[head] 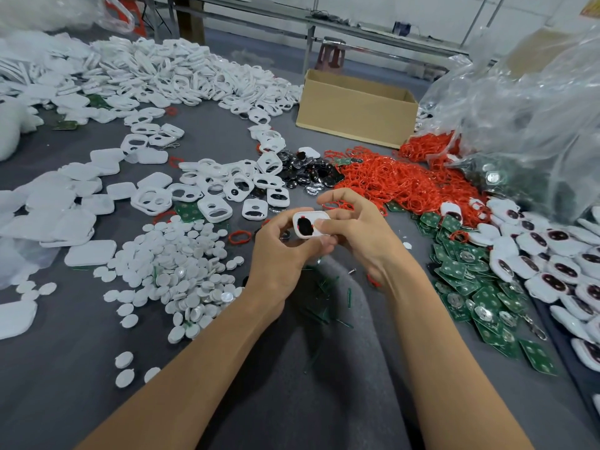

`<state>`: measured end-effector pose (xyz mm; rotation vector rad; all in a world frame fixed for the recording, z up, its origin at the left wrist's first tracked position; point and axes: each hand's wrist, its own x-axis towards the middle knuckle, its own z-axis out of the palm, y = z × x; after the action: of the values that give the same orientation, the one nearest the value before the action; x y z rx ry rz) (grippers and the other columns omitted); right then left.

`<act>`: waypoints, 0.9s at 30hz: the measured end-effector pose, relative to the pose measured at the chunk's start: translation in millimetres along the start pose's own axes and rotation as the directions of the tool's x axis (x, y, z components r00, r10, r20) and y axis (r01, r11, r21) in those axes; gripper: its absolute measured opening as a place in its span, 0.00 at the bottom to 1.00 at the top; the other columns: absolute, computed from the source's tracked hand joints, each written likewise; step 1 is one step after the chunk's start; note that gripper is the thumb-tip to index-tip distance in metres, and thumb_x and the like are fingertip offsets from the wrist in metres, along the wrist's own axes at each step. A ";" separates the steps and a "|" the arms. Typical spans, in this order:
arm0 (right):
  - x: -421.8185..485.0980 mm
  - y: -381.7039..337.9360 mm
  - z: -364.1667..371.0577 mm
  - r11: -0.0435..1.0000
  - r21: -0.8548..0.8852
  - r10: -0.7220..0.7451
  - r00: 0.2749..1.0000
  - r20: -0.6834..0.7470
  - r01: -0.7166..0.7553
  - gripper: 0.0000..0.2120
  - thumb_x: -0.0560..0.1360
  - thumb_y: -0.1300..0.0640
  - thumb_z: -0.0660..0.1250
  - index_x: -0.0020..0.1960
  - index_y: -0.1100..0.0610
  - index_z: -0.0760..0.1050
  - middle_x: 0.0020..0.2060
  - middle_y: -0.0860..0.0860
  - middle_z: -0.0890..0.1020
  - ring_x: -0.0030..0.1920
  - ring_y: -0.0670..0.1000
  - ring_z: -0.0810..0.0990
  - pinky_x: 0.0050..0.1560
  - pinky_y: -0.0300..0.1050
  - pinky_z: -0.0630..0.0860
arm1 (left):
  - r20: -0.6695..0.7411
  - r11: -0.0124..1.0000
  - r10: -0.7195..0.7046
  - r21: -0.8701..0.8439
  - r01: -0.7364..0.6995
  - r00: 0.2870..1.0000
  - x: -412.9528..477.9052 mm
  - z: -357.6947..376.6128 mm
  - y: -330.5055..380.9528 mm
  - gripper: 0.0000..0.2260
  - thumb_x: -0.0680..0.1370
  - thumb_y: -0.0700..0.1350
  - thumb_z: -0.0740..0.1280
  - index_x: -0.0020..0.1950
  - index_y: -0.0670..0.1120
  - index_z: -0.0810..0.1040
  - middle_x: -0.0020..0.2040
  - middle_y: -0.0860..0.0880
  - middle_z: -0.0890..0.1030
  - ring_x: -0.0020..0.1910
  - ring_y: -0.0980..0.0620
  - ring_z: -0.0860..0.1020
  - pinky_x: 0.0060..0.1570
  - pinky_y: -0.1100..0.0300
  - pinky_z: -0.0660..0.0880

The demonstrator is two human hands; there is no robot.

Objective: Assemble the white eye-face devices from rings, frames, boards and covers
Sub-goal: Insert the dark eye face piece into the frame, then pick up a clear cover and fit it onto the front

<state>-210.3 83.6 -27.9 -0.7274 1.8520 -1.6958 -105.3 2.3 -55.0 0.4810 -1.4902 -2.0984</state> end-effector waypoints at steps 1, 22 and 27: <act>0.5 0.4 -0.9 1.000 0.013 0.013 1.000 0.004 -0.013 0.15 0.71 0.74 0.67 0.49 0.56 0.76 0.34 0.58 0.80 0.29 0.51 0.76 0.32 0.41 0.73 | -0.001 1.000 -0.012 -0.017 0.012 1.000 0.0 0.2 0.2 0.21 0.68 0.31 0.76 0.59 0.42 0.78 0.56 0.36 0.80 0.50 0.44 0.81 0.54 0.46 0.80; -4.8 -9.0 -43.4 0.983 -0.183 -0.072 0.937 -0.341 0.009 0.08 0.80 0.66 0.59 0.51 0.62 0.77 0.37 0.52 0.79 0.32 0.45 0.74 0.33 0.34 0.70 | -0.007 0.993 -0.070 -0.091 0.069 0.998 7.5 -4.6 -7.6 0.17 0.69 0.29 0.74 0.56 0.40 0.78 0.58 0.32 0.78 0.56 0.32 0.78 0.46 0.55 0.82; -5.8 -8.6 -62.2 0.954 -0.296 -0.088 0.896 -0.435 -0.050 0.16 0.73 0.76 0.55 0.50 0.65 0.78 0.36 0.53 0.80 0.31 0.45 0.75 0.30 0.29 0.70 | 0.010 0.994 -0.085 -0.061 0.086 0.996 7.6 -5.8 -9.1 0.16 0.69 0.29 0.74 0.53 0.41 0.79 0.57 0.33 0.79 0.47 0.41 0.82 0.43 0.59 0.82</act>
<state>-248.9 131.5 -14.2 -0.4937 2.4675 -1.7155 -110.0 -4.3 -65.5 0.5224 -1.4274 -2.2076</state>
